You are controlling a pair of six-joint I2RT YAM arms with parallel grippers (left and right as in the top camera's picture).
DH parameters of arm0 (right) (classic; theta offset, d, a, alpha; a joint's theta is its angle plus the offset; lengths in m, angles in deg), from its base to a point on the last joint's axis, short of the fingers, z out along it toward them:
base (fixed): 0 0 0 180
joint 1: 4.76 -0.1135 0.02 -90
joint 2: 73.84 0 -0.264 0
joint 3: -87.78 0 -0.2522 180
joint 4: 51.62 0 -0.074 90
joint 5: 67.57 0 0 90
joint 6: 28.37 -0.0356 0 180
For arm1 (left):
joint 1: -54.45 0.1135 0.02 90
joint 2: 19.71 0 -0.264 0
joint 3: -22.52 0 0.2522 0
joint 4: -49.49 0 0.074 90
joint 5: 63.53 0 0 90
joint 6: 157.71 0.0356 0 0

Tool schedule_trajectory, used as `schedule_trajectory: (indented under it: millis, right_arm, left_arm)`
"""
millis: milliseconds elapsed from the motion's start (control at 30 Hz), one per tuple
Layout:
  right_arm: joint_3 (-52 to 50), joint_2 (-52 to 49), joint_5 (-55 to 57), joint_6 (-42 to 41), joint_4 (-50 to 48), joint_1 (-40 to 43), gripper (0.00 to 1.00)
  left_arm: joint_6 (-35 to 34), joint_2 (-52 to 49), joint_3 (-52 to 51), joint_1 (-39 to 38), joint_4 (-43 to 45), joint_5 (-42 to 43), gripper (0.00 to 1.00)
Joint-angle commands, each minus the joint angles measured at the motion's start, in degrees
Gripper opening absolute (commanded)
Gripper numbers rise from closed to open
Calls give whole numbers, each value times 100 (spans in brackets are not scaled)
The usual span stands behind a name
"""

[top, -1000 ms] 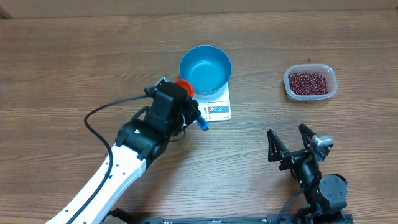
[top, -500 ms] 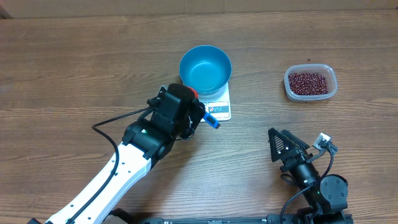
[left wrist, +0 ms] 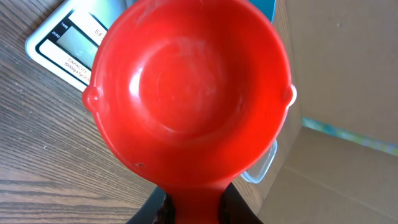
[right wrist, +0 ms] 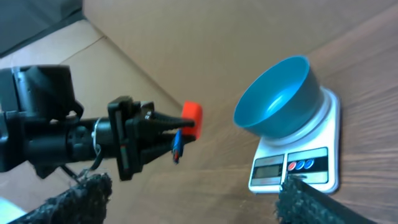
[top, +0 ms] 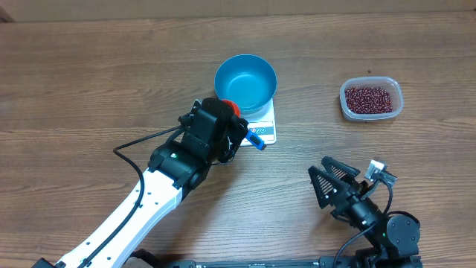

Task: Scoop item into bowl and weigh 150g on scale
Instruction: 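Reach the right gripper to the scoop handle held by left gripper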

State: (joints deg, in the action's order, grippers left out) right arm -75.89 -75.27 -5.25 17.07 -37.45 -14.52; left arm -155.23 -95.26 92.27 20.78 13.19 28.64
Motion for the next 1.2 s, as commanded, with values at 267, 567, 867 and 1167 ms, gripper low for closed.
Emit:
schedule_trajectory:
  millis: [267,567,867,1167]
  right_arm:
    - [1152,-2096,-442,1550,-55,-490,86]
    - [2422,-4747,-136,2258,-317,-1482,86]
    - [2798,-6439,-199,1777,-1672,-1644,67]
    - [2798,-6902,-256,1561,-2310,-1906,51]
  left_arm:
    - [-76,-33,125,-11,52,33,4]
    - [-76,-33,125,-11,46,39,4]
    - [-76,-33,125,-11,39,35,5]
    - [-79,-33,125,-11,48,35,5]
